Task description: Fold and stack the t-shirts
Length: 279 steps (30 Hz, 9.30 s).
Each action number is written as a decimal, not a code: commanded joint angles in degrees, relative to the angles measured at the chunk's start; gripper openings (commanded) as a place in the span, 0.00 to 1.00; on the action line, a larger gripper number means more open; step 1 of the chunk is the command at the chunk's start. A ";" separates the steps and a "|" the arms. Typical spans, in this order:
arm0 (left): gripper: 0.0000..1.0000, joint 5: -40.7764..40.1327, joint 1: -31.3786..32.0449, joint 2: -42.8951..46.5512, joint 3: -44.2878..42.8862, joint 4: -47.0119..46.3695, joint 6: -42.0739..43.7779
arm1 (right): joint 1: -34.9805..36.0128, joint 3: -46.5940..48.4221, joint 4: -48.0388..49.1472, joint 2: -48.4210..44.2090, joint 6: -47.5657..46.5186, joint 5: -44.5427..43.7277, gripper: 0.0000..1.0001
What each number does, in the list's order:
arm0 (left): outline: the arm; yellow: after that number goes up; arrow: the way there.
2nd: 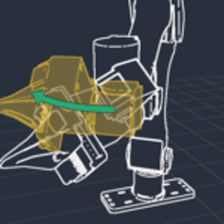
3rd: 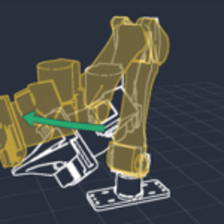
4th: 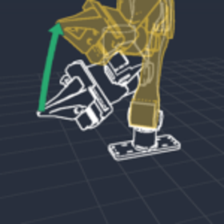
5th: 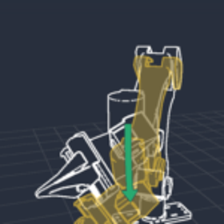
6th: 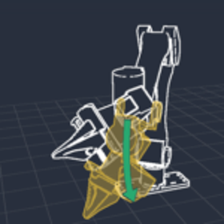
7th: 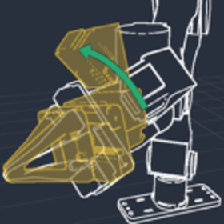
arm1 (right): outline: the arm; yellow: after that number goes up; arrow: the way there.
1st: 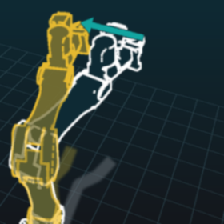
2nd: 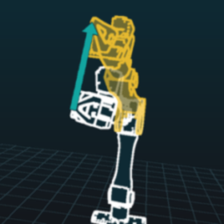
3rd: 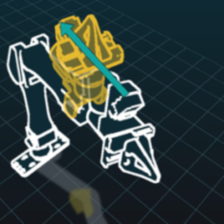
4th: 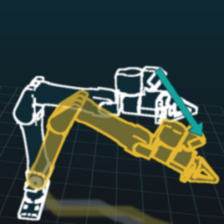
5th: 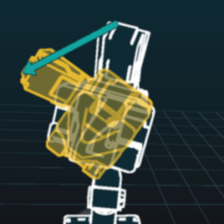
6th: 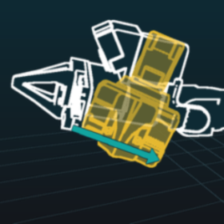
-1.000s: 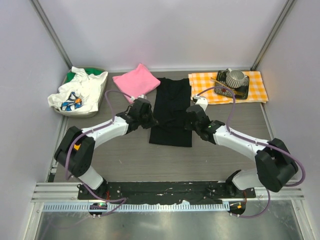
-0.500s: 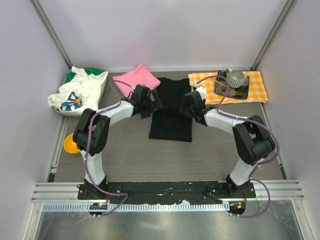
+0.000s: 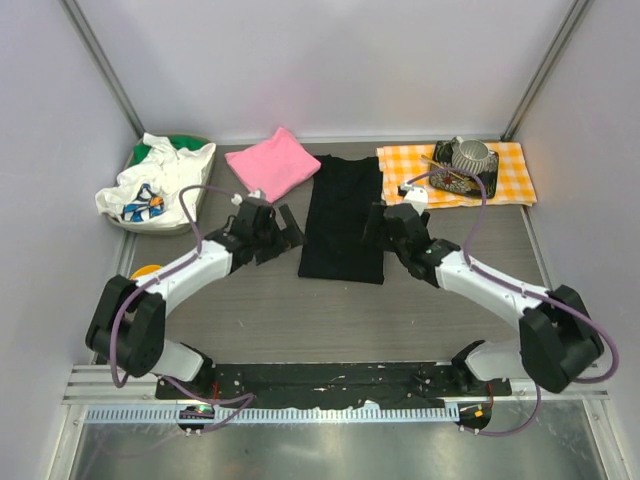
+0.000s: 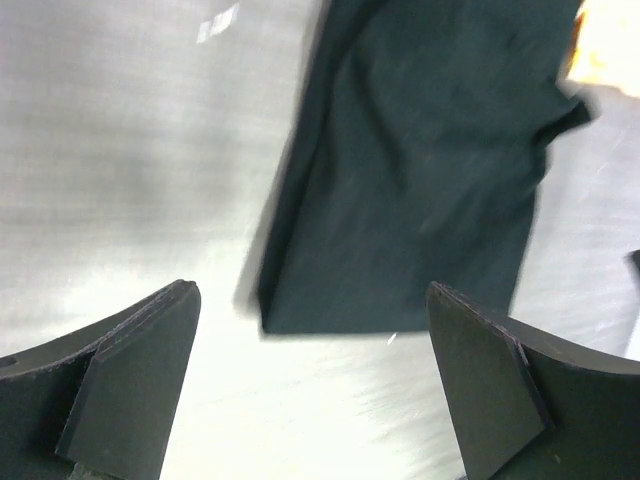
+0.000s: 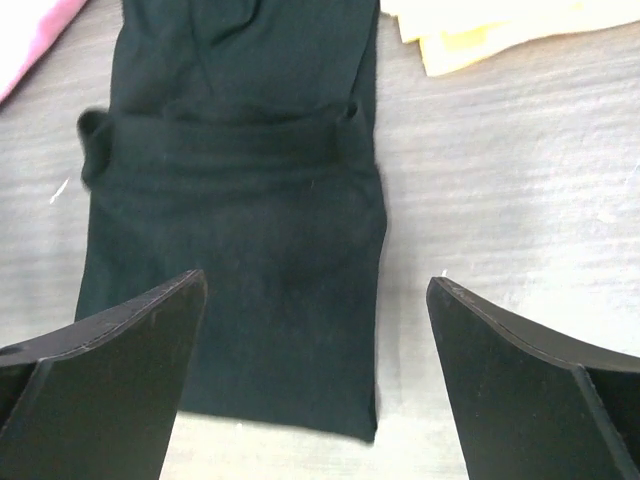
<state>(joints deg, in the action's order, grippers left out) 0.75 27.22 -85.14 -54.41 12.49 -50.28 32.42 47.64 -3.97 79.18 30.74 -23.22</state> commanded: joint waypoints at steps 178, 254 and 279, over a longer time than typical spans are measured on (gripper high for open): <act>0.84 5.84 -9.29 -27.79 -27.41 -6.95 2.20 | -6.49 37.51 2.47 37.61 1.16 13.21 0.53; 1.00 5.49 -15.88 -1.96 17.85 -13.44 -0.78 | 26.46 15.38 9.86 40.70 -57.73 -27.40 0.52; 1.00 18.91 -14.30 -4.06 27.86 -37.61 -13.68 | 26.46 16.61 -3.76 28.50 -51.84 -23.97 0.01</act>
<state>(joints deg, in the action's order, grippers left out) 13.43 12.12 -85.45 -29.98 -19.88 -57.80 58.54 64.34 -4.91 113.86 -23.44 -48.07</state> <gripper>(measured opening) 0.995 0.072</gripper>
